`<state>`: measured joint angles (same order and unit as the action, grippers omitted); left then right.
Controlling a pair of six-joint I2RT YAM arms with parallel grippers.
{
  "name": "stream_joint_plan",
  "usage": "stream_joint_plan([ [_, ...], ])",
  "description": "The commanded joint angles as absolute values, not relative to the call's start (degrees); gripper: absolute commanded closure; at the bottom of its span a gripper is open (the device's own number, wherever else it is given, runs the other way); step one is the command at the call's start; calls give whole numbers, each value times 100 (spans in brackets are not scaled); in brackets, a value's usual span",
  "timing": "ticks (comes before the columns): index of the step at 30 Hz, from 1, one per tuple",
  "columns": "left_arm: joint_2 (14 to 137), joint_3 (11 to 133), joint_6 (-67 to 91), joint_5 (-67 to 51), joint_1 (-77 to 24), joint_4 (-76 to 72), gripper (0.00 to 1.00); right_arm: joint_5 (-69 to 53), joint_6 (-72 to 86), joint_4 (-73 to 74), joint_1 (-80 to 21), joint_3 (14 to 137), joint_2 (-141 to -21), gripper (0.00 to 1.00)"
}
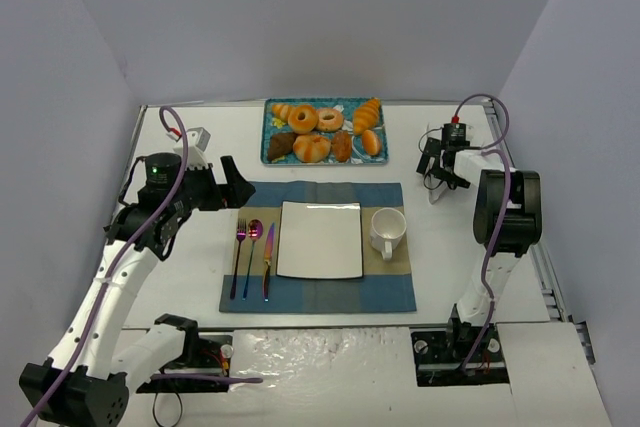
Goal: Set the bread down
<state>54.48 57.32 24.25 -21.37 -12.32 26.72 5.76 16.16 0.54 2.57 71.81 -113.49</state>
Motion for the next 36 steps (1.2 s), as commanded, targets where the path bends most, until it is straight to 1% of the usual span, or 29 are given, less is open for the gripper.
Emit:
stream_joint_plan([
  [1,5435,5880,2338,-2171,-1266,2396,3,654,1613,193,246,7295,-11511,2],
  [4,5432,5880,2338,-2169,-1266,2399,3,624,1626,185,234,7293,-11552,5],
  [13,5415,5872,2347,-2154,-1266,2391,3,598,1651,185,134,7260,-11558,22],
  [19,5388,5862,2347,-2160,-1266,2391,3,717,1676,185,35,7242,-11534,30],
  [29,5368,5862,2335,-2162,-1266,2399,3,1119,1722,182,-269,7237,-11290,50],
  [31,5361,5862,2329,-2162,-1266,2403,3,1180,1744,172,-293,7221,-11200,53],
  [36,5361,5862,2329,-2162,-1266,2404,3,1417,1805,167,-377,7137,-10958,53],
])
